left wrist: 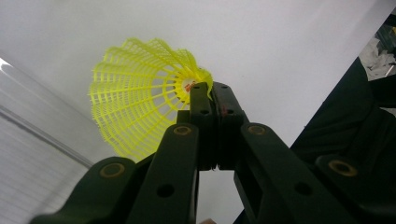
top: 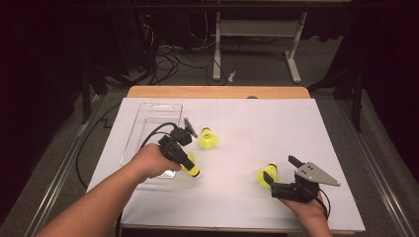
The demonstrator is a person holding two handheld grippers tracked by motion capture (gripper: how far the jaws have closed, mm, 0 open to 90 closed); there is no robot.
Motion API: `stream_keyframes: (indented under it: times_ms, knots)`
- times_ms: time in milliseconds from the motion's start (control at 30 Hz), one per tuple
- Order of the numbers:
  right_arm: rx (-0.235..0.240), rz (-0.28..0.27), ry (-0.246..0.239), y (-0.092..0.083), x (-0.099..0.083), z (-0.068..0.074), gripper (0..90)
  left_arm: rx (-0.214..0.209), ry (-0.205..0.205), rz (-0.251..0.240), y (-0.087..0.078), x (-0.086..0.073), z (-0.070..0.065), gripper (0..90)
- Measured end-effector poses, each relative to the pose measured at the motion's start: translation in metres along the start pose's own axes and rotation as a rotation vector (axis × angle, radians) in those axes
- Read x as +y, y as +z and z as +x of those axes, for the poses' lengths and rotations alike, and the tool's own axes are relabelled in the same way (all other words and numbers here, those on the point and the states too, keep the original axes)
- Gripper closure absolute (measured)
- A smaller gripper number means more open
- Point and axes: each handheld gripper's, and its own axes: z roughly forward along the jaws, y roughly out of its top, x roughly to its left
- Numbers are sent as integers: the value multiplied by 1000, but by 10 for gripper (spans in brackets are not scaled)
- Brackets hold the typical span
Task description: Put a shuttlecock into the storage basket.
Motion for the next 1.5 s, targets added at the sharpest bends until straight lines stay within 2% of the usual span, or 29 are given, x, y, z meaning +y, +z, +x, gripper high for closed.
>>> stream_keyframes:
  times_ms: [33,100,167,300,333,367,400,433,467,567,600,633,667,700,900,1033,1133,1167,1233,1333,1400,1433,1500]
  knots:
    - [0,0,0,0,0,0,4,7,-4,-4,-2,0,-1,891]
    - [-1,-1,-1,0,0,0,4,4,19,-13,-6,1,-2,891]
    - [-1,0,7,0,0,0,4,0,24,-12,-8,2,-2,891]
    - [-3,0,9,-1,0,0,4,8,12,-26,-14,4,-6,890]
    - [-4,-1,9,-1,0,0,4,-3,33,-26,-16,5,-5,891]
    - [-5,-1,10,-1,0,0,4,10,7,-31,-18,5,-7,891]
    - [-5,-1,11,-1,0,0,5,-3,26,-23,-20,5,-7,891]
    - [-5,-1,9,-1,0,0,4,9,11,-30,-21,5,-8,890]
    - [-4,-2,7,-1,0,0,5,3,20,-28,-22,6,-8,891]
    - [-3,-2,6,-1,0,0,4,13,9,-39,-26,7,-9,891]
    - [-2,-2,6,-1,0,0,4,7,18,-38,-28,8,-9,891]
    - [-3,-3,6,-1,0,0,5,14,9,-39,-30,9,-10,891]
    - [-3,-3,6,-1,0,0,4,2,21,-40,-31,10,-9,890]
    - [-4,-2,6,-1,0,0,5,12,-1,-43,-33,11,-11,891]
    - [-2,-3,3,-1,0,0,4,-8,15,-56,-44,18,-11,890]
    - [-2,-1,1,-1,0,0,4,1,-2,-64,-49,22,-12,891]
    - [-2,-1,1,-1,0,0,4,-12,19,-70,-52,25,-10,890]
    - [-3,-1,0,0,0,0,5,1,-6,-77,-53,25,-11,891]
    - [-2,-1,0,0,0,0,4,-7,6,-79,-56,28,-9,891]
    - [-2,0,-1,0,0,0,4,2,-18,-92,-59,31,-9,890]
    - [-2,0,-1,0,0,0,4,-3,-9,-103,-62,35,-7,890]
    - [-3,-1,-1,0,0,0,5,4,-30,-107,-64,37,-7,891]
    - [-3,0,-1,0,0,0,4,8,-38,-118,-66,40,-5,891]
